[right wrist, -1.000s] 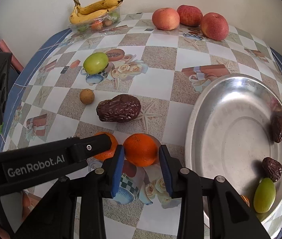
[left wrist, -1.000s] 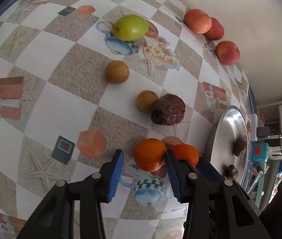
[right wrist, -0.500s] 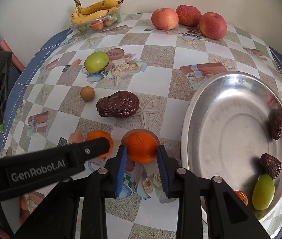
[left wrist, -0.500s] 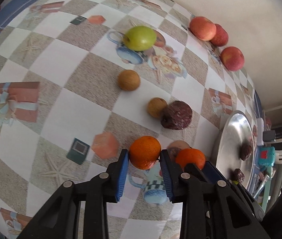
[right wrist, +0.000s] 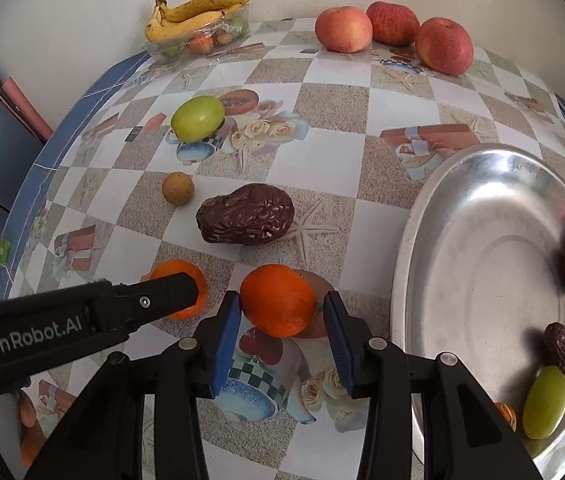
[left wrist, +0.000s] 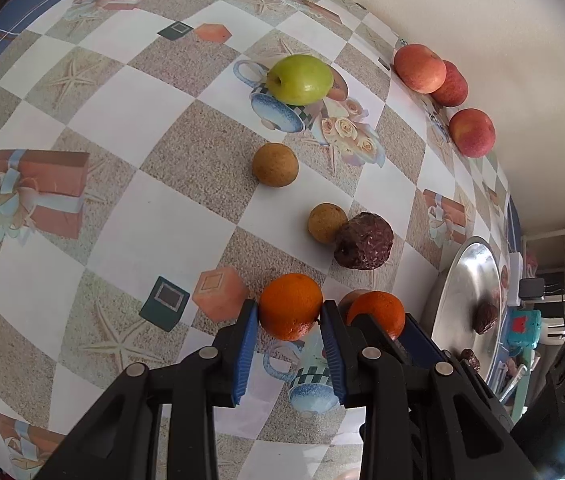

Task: Organize fruits
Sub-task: 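Carry both tangerines into the steel bowl and open both grippers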

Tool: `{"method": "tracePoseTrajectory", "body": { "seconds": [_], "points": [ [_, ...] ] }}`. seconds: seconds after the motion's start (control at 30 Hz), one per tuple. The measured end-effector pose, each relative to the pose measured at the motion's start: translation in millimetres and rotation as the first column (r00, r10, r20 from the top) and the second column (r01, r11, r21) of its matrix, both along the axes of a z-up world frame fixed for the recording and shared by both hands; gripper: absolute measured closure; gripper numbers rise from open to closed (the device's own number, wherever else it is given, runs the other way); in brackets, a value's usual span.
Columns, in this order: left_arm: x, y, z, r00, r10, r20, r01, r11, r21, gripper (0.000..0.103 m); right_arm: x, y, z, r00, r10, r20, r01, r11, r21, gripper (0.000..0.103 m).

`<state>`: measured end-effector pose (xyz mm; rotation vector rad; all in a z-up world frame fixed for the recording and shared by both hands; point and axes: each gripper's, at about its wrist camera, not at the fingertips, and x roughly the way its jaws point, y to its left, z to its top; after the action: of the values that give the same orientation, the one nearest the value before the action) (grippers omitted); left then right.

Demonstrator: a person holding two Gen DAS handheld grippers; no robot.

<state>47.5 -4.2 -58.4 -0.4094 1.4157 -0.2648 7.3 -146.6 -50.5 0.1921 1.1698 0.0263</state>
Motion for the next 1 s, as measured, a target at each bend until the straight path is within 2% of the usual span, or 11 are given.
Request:
{"method": "tracePoseTrajectory", "body": {
  "seconds": [0.1, 0.27, 0.47, 0.7, 0.87, 1.0],
  "points": [
    [-0.6, 0.1, -0.2, 1.0, 0.002, 0.0, -0.002, 1.0, 0.0, 0.069, 0.8, 2.5, 3.0, 1.0, 0.006, 0.009, -0.006, 1.0, -0.017, 0.064],
    [-0.8, 4.3, 4.0, 1.0, 0.021, 0.024, -0.021, 1.0, 0.021, 0.069, -1.9, 4.6, 6.0, 1.0, 0.016, 0.007, -0.016, 0.999, -0.03, 0.065],
    [-0.1, 8.9, 16.4, 0.996, 0.035, 0.083, -0.037, 0.999, 0.024, 0.069, -13.1, -4.1, 23.4, 0.998, -0.013, 0.064, 0.015, 1.0, -0.018, 0.065],
    [-1.8, -3.9, 31.9, 0.987, -0.007, 0.162, 0.004, 1.0, 0.019, 0.069, -23.7, -16.2, 47.3, 0.988, -0.056, 0.144, 0.06, 0.998, -0.018, 0.065],
    [-3.5, -15.9, 38.6, 0.981, -0.035, 0.193, 0.036, 0.999, -0.005, 0.069, -29.9, -33.2, 60.0, 0.974, -0.119, 0.192, 0.129, 0.991, -0.043, 0.065],
    [-7.7, -28.0, 41.4, 0.975, -0.073, 0.211, 0.075, 0.997, -0.001, 0.069, -35.4, -58.5, 56.7, 0.965, -0.204, 0.163, 0.209, 0.978, -0.011, 0.065]
  ]
}}
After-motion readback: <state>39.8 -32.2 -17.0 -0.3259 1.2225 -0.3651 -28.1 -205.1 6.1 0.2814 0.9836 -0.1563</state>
